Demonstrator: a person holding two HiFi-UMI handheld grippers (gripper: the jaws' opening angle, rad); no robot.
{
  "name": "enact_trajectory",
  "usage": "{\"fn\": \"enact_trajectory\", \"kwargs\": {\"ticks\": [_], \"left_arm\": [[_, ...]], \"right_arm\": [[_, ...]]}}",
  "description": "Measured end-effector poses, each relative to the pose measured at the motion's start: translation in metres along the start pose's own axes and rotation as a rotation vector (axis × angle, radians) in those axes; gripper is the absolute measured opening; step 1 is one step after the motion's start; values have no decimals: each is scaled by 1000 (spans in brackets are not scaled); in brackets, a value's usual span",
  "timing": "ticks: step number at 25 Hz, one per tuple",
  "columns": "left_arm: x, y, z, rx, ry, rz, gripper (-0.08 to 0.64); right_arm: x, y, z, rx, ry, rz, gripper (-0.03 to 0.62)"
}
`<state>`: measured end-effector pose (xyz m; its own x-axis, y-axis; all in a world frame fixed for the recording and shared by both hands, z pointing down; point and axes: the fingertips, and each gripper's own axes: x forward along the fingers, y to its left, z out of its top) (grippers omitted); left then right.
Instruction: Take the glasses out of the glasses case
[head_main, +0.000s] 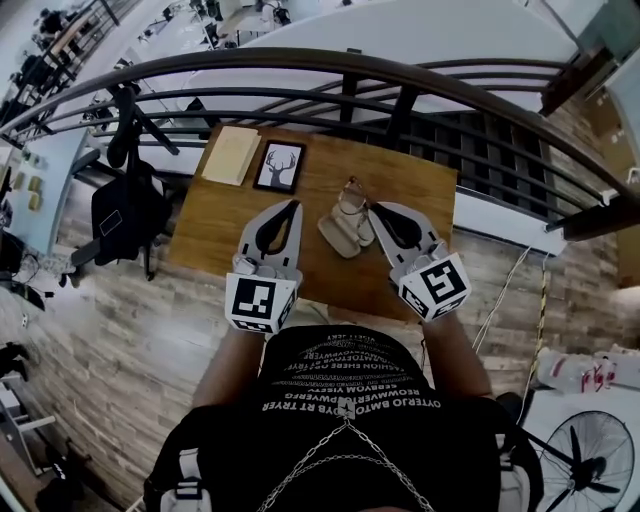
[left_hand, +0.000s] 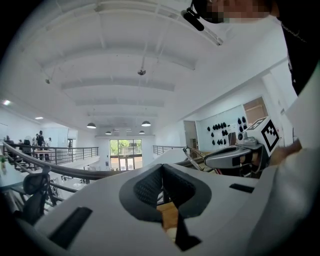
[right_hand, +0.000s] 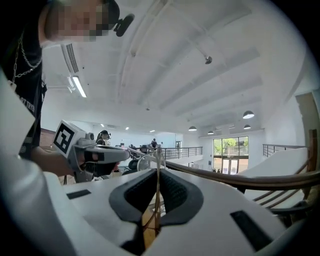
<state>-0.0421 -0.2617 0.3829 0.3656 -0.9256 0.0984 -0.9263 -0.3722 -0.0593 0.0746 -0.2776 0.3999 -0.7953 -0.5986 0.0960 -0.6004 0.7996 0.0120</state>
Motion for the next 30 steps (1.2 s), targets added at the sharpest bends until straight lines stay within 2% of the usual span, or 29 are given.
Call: {"fn": "enact_trajectory", "kwargs": {"ticks": [11,23,30], "left_arm": [[-17,-12,14,4,-19,4,26],[-12,-10,8,-17,14,-40,26],[-6,21,8,1,23,-93,26]], "right_arm": [[-25,12,36,-47,-62,10,28],[-23,11,40,-42,-45,-24,26],[3,10,44,-18,-54,-70,28]]}}
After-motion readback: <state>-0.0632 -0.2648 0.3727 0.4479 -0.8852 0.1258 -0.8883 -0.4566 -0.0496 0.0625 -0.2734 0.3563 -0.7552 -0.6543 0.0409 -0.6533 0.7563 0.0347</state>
